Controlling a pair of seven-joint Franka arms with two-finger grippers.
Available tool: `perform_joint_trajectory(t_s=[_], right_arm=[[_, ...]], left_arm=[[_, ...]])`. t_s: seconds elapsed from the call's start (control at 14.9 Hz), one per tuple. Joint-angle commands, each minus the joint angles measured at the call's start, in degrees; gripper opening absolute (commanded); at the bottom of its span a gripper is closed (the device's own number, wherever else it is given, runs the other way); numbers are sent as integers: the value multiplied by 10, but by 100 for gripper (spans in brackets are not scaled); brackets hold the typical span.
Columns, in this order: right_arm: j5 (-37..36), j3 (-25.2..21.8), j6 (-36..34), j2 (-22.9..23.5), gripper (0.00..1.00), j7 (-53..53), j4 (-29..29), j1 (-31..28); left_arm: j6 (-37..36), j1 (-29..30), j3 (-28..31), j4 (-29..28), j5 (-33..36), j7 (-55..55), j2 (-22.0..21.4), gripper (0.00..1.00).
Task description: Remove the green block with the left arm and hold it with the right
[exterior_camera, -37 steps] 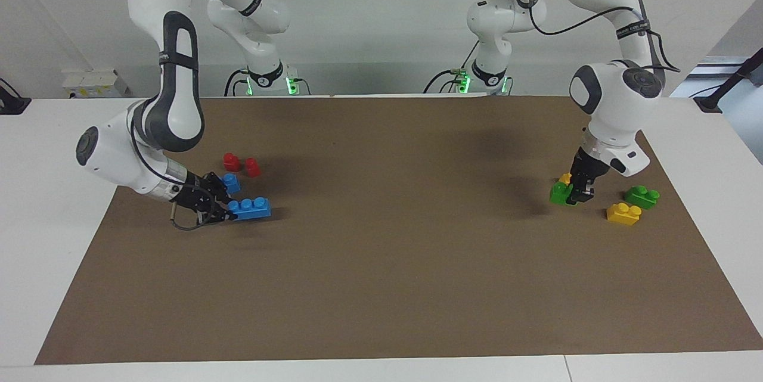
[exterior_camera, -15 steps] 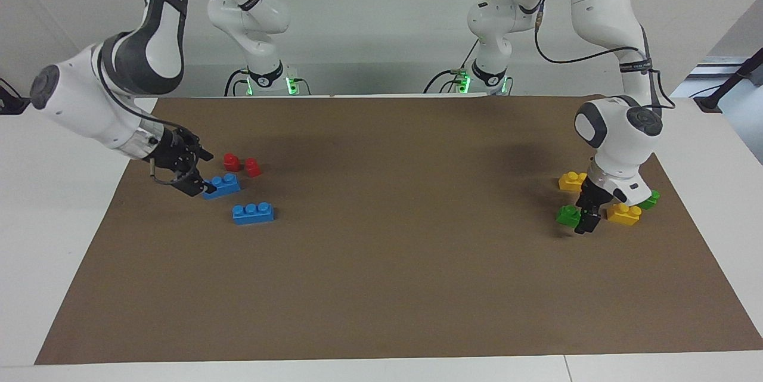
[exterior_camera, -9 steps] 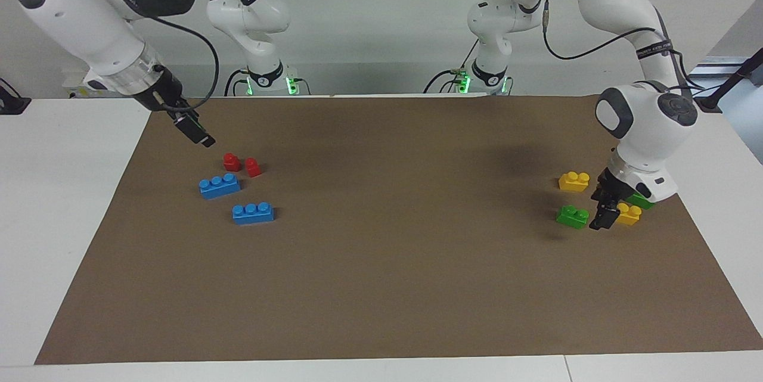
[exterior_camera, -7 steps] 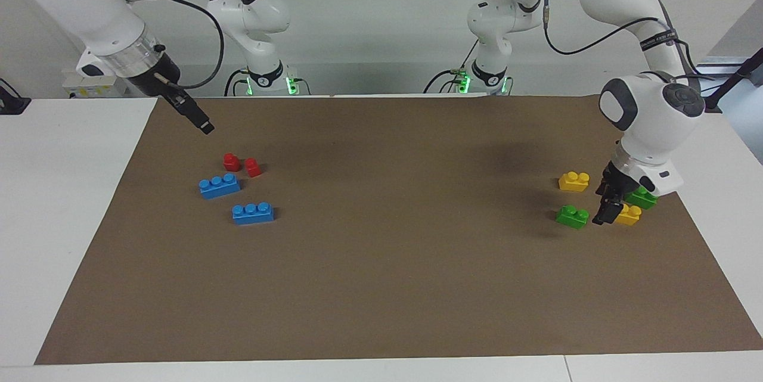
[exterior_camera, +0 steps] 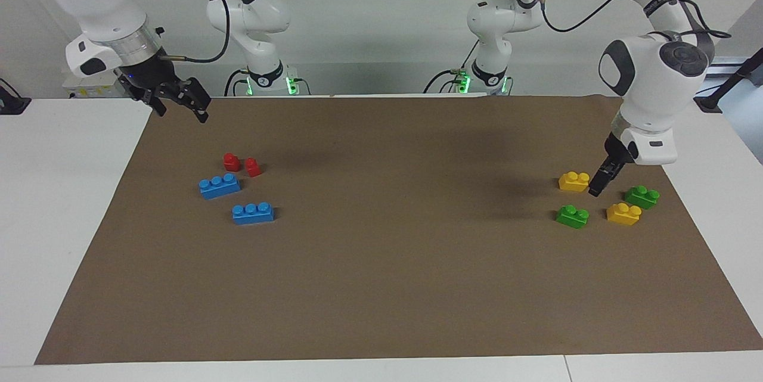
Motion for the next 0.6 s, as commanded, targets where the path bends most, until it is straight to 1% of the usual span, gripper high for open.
perform_joint_trajectory(t_s=[0.0, 0.13, 0.27, 0.4, 0.54], right_arm=[[-12, 6, 17, 0, 100, -39, -4, -6], [-12, 6, 40, 1, 100, -40, -4, -6], [-13, 6, 42, 1, 100, -43, -4, -5], [-28, 6, 41, 2, 100, -51, -4, -5], [-31, 6, 41, 1, 100, -71, -5, -5]], left_arm=[[-67, -2, 3, -4, 9, 135, -50, 100], [-117, 1, 4, -4, 4, 224, -80, 100], [-160, 0, 4, 3, 0, 277, -98, 100], [-203, 2, 4, 23, -22, 284, -102, 100], [-224, 1, 5, 40, -47, 283, -112, 100]])
